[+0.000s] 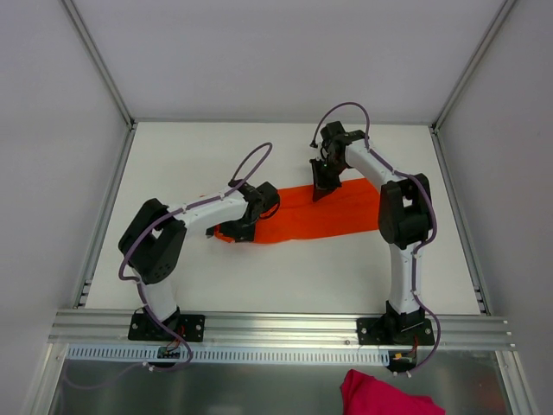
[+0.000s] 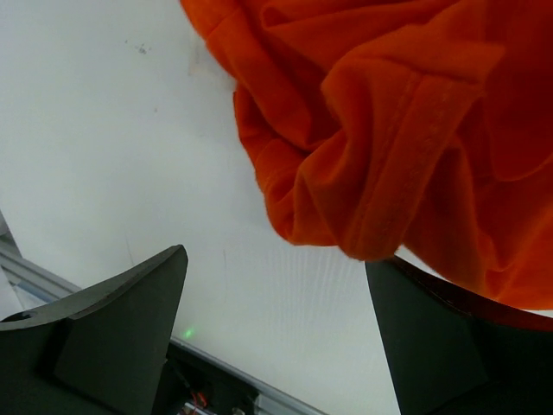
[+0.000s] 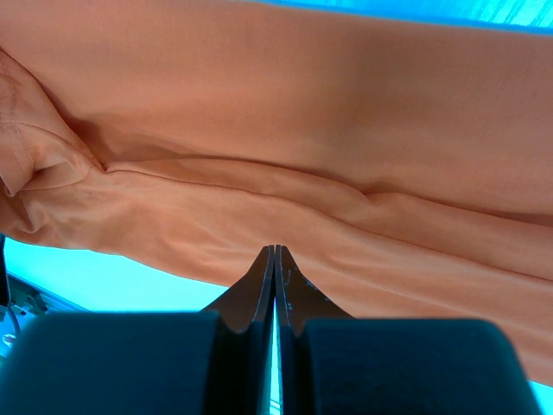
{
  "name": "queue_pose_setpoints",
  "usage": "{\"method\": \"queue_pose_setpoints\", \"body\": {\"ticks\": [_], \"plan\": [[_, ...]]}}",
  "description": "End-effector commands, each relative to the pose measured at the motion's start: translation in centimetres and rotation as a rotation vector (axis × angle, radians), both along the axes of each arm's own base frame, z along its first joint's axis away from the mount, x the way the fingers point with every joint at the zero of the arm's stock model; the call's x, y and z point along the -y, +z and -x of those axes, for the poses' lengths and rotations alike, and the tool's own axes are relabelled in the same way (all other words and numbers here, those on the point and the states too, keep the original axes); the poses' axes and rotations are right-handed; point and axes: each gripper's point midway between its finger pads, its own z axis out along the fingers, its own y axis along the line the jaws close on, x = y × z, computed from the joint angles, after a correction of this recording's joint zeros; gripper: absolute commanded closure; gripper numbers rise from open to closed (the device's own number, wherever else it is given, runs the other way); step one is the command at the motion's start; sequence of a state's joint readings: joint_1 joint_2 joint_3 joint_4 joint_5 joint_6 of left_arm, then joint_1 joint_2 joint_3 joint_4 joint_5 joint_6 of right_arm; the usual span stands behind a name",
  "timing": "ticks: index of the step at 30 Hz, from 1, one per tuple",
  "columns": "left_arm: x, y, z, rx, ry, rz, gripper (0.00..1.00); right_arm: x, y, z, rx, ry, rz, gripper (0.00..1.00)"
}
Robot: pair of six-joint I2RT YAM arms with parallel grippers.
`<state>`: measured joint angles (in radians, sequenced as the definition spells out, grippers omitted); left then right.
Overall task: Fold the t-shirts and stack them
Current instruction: Fold the other side of the tshirt into a rectangle
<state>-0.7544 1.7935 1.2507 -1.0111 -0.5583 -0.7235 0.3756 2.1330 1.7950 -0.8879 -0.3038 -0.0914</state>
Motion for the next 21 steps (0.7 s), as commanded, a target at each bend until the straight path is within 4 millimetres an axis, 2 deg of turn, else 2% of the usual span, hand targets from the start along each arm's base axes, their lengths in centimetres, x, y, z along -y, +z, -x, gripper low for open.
{"method": "queue_pose_setpoints", "body": {"ticks": [1,6,9,15,19,21], "plan": [[1.9,-0.1,-1.8,0.073,-0.041,0.056,0.15,0.2,3.3,-0.7,0.068,0.003,-0.029,0.99],[2.9,-1.7,-2.4,0.079,-0.047,0.076,0.17,0.6,3.7,-0.7,0.079,-0.008,-0.037,0.99],[2.7,-2.3,-2.4,0.089,-0.047,0.072,0.19,1.3,3.6,-0.4,0.078,-0.020,-0.032,0.99],[0.4,-3.3,-1.1,0.052,-0.015,-0.036,0.23,2.7,3.5,-0.3,0.087,-0.053,-0.030,0.99],[-1.2,-2.4,-0.5,0.056,0.010,-0.110,0.26,2.3,3.3,-0.1,0.068,-0.052,-0.062,0.99],[-1.7,-2.0,-0.4,0.060,0.018,-0.136,0.26,1.9,2.6,0.1,0.036,-0.047,-0.081,0.99]]}}
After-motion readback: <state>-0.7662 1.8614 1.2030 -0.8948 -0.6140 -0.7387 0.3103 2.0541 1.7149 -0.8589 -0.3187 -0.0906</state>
